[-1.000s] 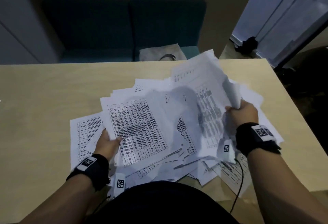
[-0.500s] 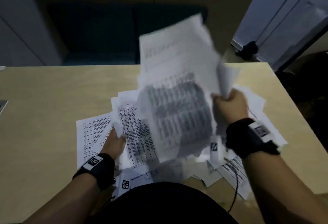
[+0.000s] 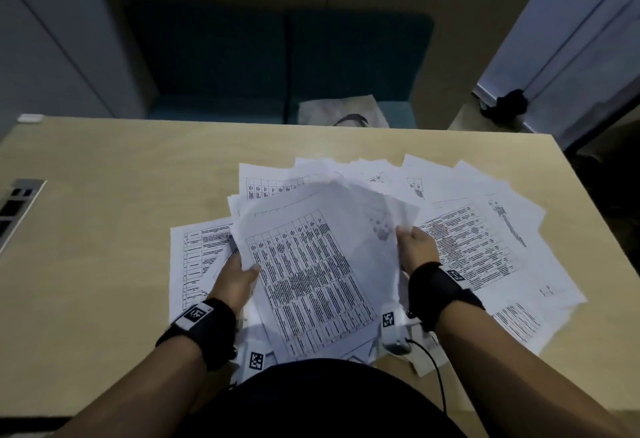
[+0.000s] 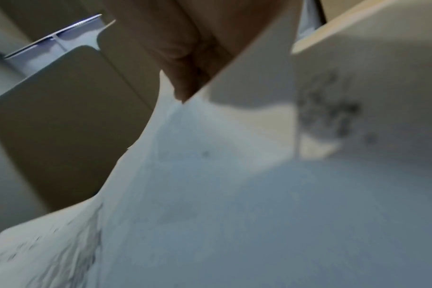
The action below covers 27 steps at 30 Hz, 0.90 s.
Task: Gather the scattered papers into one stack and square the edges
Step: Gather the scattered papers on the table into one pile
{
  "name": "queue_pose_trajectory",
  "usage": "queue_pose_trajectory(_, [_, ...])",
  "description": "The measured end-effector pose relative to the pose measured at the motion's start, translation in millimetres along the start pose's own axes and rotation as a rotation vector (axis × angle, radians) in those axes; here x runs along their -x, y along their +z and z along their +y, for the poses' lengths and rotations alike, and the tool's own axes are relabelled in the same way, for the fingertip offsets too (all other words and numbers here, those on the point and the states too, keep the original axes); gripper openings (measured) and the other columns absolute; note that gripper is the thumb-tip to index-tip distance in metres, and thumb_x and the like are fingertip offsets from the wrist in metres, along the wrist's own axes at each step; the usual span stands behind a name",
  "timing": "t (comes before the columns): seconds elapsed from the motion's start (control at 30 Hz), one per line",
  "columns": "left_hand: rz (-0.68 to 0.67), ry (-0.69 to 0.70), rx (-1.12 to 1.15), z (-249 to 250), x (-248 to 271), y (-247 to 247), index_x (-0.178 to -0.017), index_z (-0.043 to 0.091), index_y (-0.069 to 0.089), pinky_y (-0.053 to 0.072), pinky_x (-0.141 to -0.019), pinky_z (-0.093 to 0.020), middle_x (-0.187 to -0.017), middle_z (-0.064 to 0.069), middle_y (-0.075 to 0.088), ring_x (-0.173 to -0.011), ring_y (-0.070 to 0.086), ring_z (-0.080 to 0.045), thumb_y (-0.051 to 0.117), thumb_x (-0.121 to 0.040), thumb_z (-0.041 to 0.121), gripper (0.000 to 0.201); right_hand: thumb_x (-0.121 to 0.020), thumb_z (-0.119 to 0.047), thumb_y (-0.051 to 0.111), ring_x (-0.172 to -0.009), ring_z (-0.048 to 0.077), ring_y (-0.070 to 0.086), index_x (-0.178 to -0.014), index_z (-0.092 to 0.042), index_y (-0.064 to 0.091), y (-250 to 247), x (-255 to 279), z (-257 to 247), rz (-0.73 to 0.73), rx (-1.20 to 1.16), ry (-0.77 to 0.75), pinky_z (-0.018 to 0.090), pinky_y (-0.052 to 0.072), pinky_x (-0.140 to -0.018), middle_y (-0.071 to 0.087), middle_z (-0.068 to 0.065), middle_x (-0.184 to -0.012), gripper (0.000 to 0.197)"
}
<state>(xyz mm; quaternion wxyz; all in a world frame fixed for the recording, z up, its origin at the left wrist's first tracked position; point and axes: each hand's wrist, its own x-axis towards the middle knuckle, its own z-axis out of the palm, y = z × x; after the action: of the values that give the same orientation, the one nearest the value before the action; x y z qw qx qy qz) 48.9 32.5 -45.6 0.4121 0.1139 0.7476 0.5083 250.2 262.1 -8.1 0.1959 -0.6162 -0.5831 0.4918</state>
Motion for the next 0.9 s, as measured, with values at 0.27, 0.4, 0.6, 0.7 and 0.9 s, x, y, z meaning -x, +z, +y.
queue_pose_trajectory(0.27, [0.008,-0.001,-0.012,2,-6,-7,-0.158,0.023,0.014,0.026,-0.114,-0.039,-0.151,0.013,0.027,-0.137,0.031,-0.013,0.046,-0.103,0.009,0.064,-0.089,0.007,0.038,-0.065,0.019,0.047,-0.103,-0.004,0.062,-15,-20,-2,0.006,0.092,-0.026,0.025,0.034,-0.054,0.053,0.010,-0.080,0.031])
queue_pose_trajectory(0.4, [0.047,0.001,-0.032,8,-12,-9,-0.149,0.016,0.037,0.037,-0.102,-0.038,-0.146,-0.006,0.048,-0.124,0.047,-0.022,0.046,-0.103,0.012,0.046,-0.089,0.002,0.040,-0.078,0.025,0.055,-0.104,-0.019,0.066,-23,-34,-29,-0.028,0.283,-0.102,0.028,0.042,-0.067,0.060,0.009,-0.086,0.037])
queue_pose_trajectory(0.6, [-0.021,-0.040,0.020,15,-11,-9,-0.141,0.021,0.047,0.036,-0.102,-0.039,-0.127,0.006,0.058,-0.125,0.049,-0.022,0.047,-0.102,0.009,0.041,-0.091,0.002,0.050,-0.076,0.015,0.066,-0.094,-0.007,0.069,6,-30,-38,-0.286,0.214,-0.090,0.018,0.045,-0.064,0.068,0.014,-0.087,0.021])
queue_pose_trajectory(0.7, [-0.064,-0.025,0.038,16,-4,3,-0.142,0.023,0.046,0.033,-0.103,-0.035,-0.128,0.008,0.056,-0.125,0.047,-0.017,0.045,-0.103,0.008,0.041,-0.101,-0.022,0.042,-0.109,0.028,0.059,-0.119,-0.005,0.060,27,-14,-33,-0.313,0.188,-0.059,0.030,0.049,-0.089,0.063,0.013,-0.121,0.031])
queue_pose_trajectory(0.9, [-0.018,-0.011,0.050,-3,-10,0,-0.148,0.029,0.036,0.033,-0.109,-0.043,-0.142,0.000,0.052,-0.136,0.044,-0.025,0.051,-0.102,0.016,0.050,-0.101,-0.038,0.035,-0.112,0.035,0.049,-0.124,-0.002,0.049,61,20,-6,-0.079,0.267,-0.076,0.041,0.041,-0.095,0.050,0.019,-0.126,0.045])
